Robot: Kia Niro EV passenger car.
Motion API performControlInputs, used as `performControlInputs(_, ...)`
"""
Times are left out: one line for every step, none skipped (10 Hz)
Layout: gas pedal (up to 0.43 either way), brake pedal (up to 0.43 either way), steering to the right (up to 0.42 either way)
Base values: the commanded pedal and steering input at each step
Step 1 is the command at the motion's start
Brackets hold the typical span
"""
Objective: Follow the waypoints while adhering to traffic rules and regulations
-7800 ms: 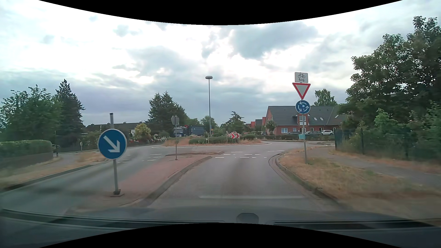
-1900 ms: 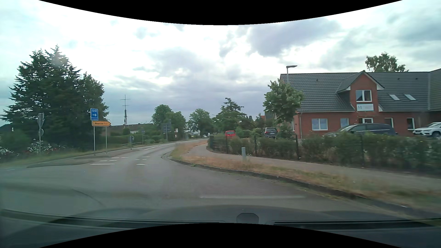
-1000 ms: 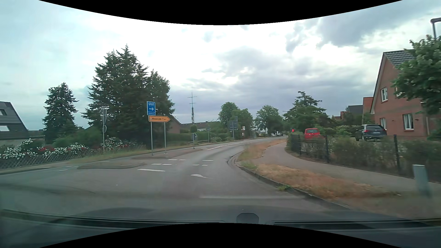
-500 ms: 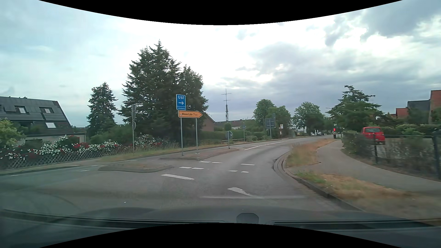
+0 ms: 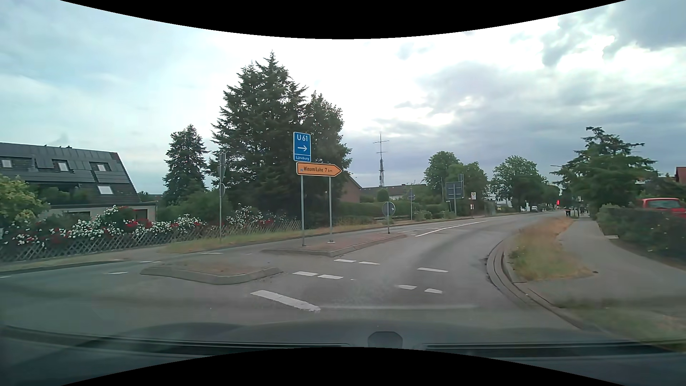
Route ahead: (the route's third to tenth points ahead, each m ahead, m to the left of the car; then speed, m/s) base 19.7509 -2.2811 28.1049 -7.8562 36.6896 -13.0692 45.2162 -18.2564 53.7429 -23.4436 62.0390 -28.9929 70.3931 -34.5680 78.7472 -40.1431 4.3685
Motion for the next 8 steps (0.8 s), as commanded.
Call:
performControlInputs(0.130,0.000,-0.036)
performControlInputs(0.130,0.000,0.004)
performControlInputs(0.130,0.000,0.039)
performControlInputs(0.130,0.000,0.076)
performControlInputs(0.130,0.000,0.101)
performControlInputs(0.130,0.000,0.131)
performControlInputs(0.130,0.000,0.155)
performControlInputs(0.130,0.000,0.181)
